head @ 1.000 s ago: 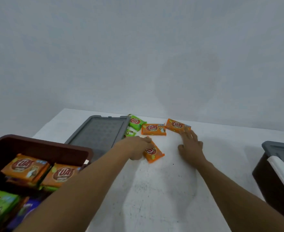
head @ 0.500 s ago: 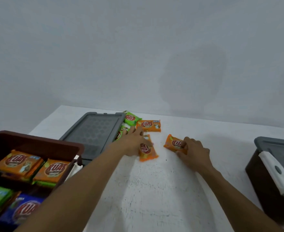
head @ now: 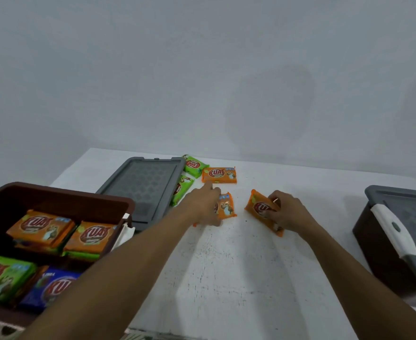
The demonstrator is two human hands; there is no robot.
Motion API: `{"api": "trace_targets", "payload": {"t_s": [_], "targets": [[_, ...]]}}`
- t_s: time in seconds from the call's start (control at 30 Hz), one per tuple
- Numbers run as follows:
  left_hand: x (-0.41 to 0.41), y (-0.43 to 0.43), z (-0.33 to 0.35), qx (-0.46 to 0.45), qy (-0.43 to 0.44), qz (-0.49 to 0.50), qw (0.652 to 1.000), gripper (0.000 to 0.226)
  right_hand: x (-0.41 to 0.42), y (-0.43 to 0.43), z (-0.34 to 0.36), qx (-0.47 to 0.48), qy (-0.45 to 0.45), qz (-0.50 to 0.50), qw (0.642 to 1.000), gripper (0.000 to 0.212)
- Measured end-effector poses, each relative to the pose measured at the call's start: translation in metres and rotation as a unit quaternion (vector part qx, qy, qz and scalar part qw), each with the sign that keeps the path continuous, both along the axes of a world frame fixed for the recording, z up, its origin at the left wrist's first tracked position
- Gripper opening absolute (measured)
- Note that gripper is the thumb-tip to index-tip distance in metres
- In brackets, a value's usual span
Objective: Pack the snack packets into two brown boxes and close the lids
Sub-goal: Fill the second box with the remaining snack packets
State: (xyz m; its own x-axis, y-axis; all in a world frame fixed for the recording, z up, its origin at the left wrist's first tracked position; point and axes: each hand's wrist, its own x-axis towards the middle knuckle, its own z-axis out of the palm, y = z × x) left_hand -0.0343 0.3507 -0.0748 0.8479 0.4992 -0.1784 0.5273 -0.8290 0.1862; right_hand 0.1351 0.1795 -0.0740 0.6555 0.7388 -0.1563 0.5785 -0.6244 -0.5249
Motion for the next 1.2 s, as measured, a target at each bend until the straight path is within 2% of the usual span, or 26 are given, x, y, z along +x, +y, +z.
{"api": "trace_targets", "payload": {"t_s": [0.1, 0.2, 0.37, 0.47, 0.53, 0.67, 0.8, 0.9, 1.03, 1.13, 1.2], "targets": [[-0.01, 0.007, 0.024, -0.033, -0.002, -0.036, 0.999, 0.077, -0.013, 0.003, 0.014, 0.04, 0.08, -0.029, 0.996, 0.026], [-0.03, 0.018, 0.057, -0.075, -0.022, -0.051, 0.996, 0.076, -0.036, 0.011, 0.029, 0.08, 0.148, -0.034, 0.985, 0.019], [-0.091, 0.048, 0.106, -0.091, -0.075, -0.083, 0.99, 0.063, -0.093, 0.037, 0.059, 0.104, 0.163, -0.003, 0.981, 0.02], [-0.142, 0.072, 0.127, -0.09, -0.081, -0.099, 0.988, 0.065, -0.132, 0.053, 0.077, 0.114, 0.164, 0.036, 0.979, 0.049], [-0.185, 0.088, 0.133, -0.112, -0.099, -0.086, 0.985, 0.069, -0.162, 0.068, 0.086, 0.111, 0.143, 0.052, 0.982, 0.067], [-0.257, 0.123, 0.132, -0.148, -0.096, -0.075, 0.981, 0.057, -0.224, 0.096, 0.103, 0.122, 0.08, 0.091, 0.985, 0.059], [-0.301, 0.148, 0.119, -0.119, -0.052, -0.087, 0.988, 0.048, -0.272, 0.117, 0.111, 0.124, -0.003, 0.152, 0.981, 0.053], [-0.319, 0.16, 0.102, -0.121, -0.057, -0.095, 0.986, 0.052, -0.292, 0.129, 0.108, 0.084, -0.087, 0.213, 0.97, 0.06], [-0.33, 0.173, 0.088, -0.075, -0.049, -0.133, 0.987, 0.062, -0.31, 0.141, 0.092, 0.044, -0.129, 0.245, 0.96, 0.069], [-0.336, 0.174, 0.08, -0.021, -0.042, -0.177, 0.983, 0.056, -0.32, 0.144, 0.086, 0.034, -0.159, 0.252, 0.954, 0.069], [-0.339, 0.173, 0.074, -0.018, -0.047, -0.194, 0.98, 0.053, -0.326, 0.146, 0.083, 0.019, -0.176, 0.254, 0.951, 0.071]]}}
